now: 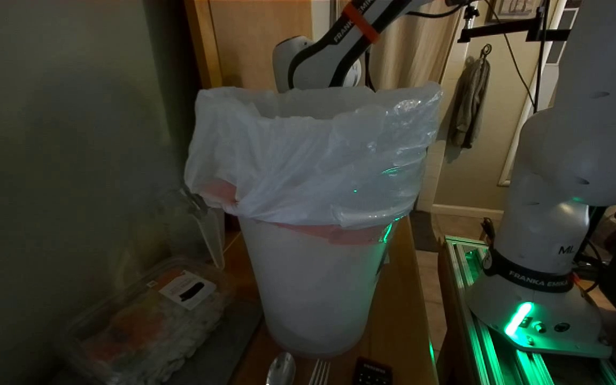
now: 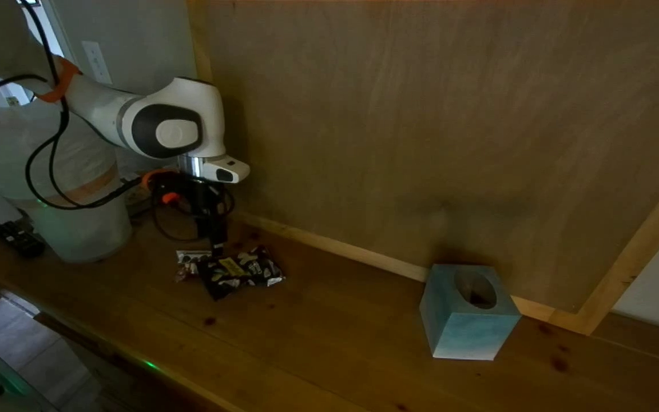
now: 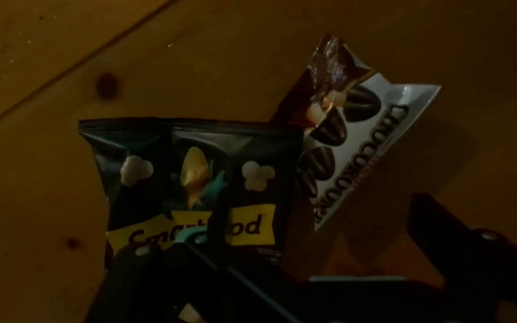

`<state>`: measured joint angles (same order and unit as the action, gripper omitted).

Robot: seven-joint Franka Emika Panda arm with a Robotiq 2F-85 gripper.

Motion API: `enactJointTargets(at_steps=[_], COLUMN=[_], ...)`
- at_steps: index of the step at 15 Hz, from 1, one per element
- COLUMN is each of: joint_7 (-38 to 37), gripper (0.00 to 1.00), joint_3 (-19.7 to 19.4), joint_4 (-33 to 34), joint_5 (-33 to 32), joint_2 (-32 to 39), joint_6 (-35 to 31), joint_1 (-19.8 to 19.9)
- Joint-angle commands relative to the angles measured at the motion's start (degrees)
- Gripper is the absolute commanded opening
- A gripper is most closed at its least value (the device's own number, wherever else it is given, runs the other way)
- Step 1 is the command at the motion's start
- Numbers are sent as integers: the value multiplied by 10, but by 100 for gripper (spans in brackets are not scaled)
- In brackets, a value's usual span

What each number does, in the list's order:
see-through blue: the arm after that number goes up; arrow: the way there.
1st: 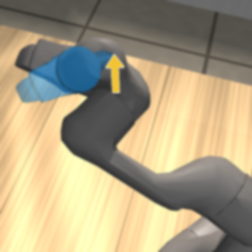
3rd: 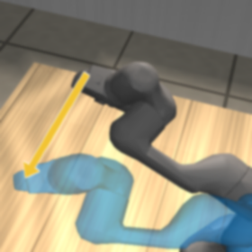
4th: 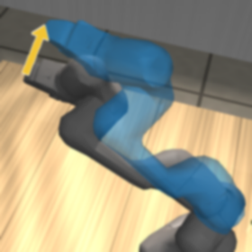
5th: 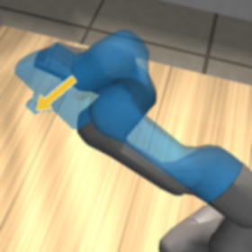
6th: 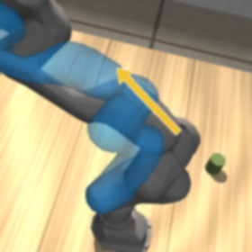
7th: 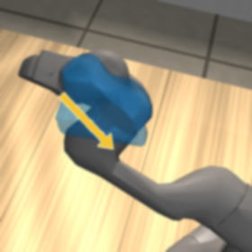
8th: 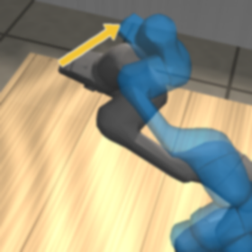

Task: Put the brown packet inside the bucket on the left

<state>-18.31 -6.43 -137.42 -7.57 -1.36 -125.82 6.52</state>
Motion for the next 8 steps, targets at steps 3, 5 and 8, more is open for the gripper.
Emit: enactJointTargets(at_steps=[3, 5, 8], joint_7=[8, -6, -12], gripper=[100, 100, 100], joint_3=[1, 3, 2], joint_4=[2, -3, -11], joint_5=[6, 8, 11], joint_2=[3, 3, 1], joint_6=[0, -6, -12], joint_1=[0, -1, 0])
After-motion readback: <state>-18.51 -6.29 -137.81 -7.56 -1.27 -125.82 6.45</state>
